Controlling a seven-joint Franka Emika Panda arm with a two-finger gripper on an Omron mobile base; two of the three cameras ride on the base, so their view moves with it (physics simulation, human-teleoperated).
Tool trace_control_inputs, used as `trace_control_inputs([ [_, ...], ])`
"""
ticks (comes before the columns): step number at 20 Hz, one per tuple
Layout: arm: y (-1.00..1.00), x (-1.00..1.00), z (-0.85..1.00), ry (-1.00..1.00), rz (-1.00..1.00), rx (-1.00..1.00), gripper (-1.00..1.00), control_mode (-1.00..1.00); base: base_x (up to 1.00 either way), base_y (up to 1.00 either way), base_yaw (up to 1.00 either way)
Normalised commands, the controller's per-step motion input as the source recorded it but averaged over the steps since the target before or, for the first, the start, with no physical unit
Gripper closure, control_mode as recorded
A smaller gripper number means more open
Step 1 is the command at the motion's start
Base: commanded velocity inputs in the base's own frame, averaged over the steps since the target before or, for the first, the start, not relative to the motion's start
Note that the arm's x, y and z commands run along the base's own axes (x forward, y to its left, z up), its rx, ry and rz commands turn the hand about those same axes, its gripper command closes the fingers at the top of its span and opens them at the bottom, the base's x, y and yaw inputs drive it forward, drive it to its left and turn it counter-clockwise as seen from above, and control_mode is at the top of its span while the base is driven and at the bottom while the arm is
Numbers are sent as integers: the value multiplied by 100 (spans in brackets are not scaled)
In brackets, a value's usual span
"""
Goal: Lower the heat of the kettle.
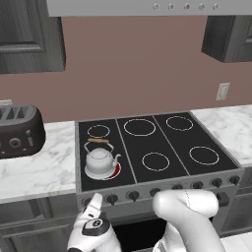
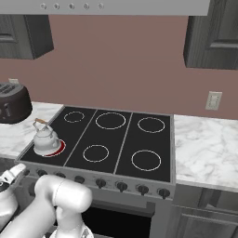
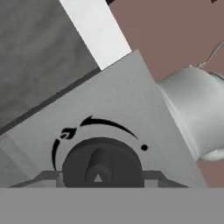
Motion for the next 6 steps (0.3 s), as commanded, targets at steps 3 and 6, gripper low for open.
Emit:
trace_control_inputs([
  [3,-21,0,0,-4,0,43,100,-100,0,0,0],
  [6,-21,0,0,-3,0,44,100,-100,0,0,0],
])
